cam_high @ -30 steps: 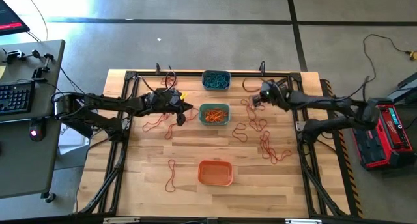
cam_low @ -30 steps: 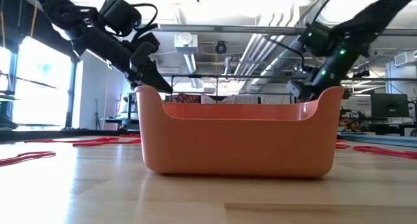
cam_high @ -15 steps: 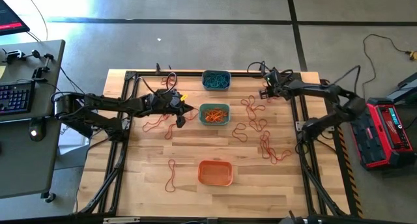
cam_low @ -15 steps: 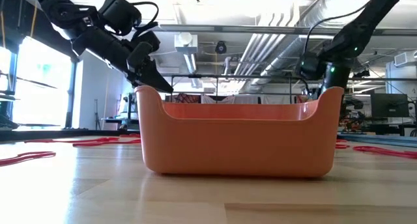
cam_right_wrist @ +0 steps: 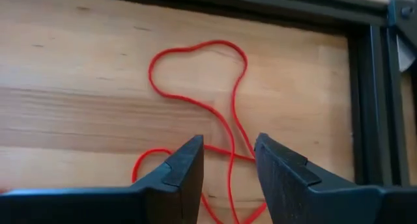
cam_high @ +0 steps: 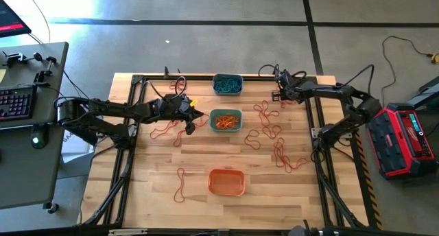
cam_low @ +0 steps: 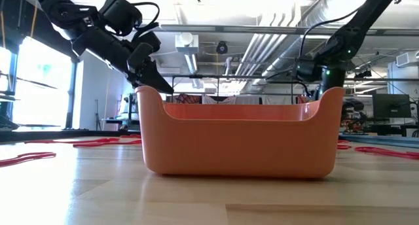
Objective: Sort rubber bands into baskets
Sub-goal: Put the red rubber band into the orange bin
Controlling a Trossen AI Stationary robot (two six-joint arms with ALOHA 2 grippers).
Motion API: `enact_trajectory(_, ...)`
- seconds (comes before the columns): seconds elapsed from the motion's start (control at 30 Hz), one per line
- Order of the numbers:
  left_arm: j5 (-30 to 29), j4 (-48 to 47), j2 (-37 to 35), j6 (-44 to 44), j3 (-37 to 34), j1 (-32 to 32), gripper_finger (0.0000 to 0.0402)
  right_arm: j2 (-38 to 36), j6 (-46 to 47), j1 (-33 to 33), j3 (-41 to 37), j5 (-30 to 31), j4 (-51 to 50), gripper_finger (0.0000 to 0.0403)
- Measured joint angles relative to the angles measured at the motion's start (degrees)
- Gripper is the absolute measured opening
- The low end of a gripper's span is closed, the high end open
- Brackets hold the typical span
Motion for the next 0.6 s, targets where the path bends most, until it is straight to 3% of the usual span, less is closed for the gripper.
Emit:
enact_trajectory(0.2, 0.0, -0.1, 0.0, 0.0, 0.0, 0.0, 0.0, 0.0, 3.9, 0.8, 0.0, -0.5, -4.6, 0.0126)
enact_trajectory(0.3, 0.0, -0.4, 0.0, 0.6, 0.0, 0.0, 0.0, 0.0, 4.9, 1.6, -0.2, 2.3, -9.4, 0.0126)
enact_trajectory(0.6, 0.0, -0.4, 0.0, 1.7, 0.0, -0.1, 0.0, 0.1, 4.5, 2.2, -2.0, 2.6, -7.5, 0.0092)
